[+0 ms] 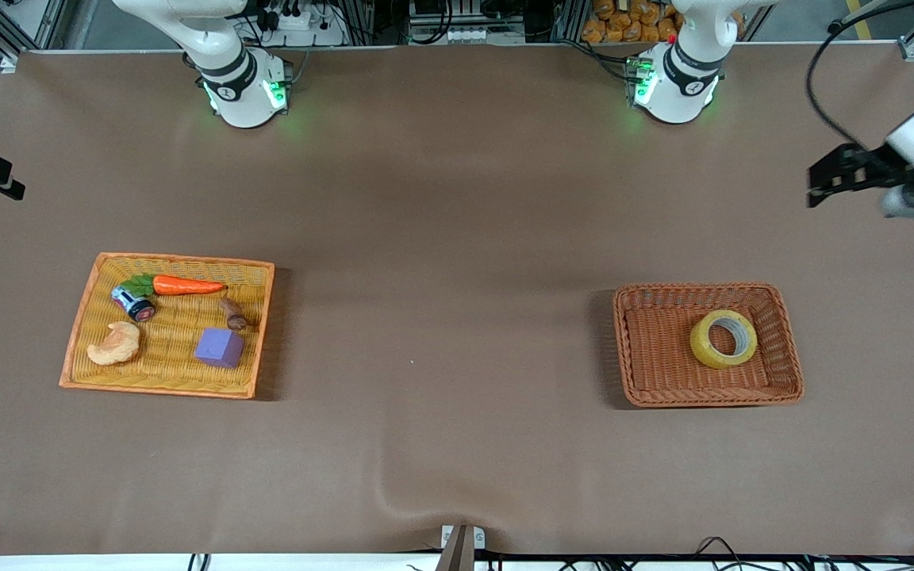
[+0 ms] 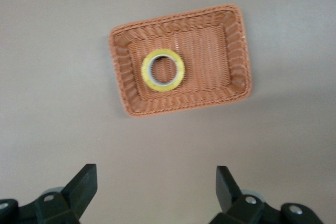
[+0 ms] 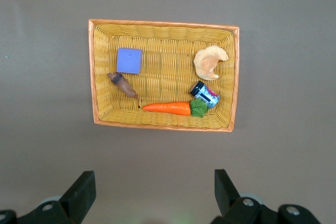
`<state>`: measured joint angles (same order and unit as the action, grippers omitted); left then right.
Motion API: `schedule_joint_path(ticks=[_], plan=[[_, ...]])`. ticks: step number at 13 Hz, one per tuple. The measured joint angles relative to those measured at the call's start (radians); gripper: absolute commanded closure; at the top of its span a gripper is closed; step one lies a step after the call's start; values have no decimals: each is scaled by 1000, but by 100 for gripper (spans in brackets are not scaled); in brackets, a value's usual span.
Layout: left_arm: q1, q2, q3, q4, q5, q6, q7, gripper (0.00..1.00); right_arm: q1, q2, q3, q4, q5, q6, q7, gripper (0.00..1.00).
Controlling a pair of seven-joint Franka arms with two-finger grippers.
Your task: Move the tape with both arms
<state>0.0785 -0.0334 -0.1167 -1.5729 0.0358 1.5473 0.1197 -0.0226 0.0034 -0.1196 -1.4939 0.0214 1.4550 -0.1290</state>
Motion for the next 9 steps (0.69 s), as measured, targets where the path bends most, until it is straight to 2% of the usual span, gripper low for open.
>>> schedule_joint_path(ticks=[1,2,3,6,9], plan=[[-67,-6,89,5,0,-2,4,0,0,8,0,14,0,0,0,0],[-99,-8,130,8,0,-3,5,0,0,14,0,23,0,0,0,0],[-109,-7,141,7,-1,-5,5,0,0,17,0,29,0,0,0,0],[-113,0,116,-4,-3,-16,-10,0,0,21,0,36,0,0,0,0],[-50,3,29,-6,-3,-17,-29,0,0,22,0,37,-9,0,0,0]])
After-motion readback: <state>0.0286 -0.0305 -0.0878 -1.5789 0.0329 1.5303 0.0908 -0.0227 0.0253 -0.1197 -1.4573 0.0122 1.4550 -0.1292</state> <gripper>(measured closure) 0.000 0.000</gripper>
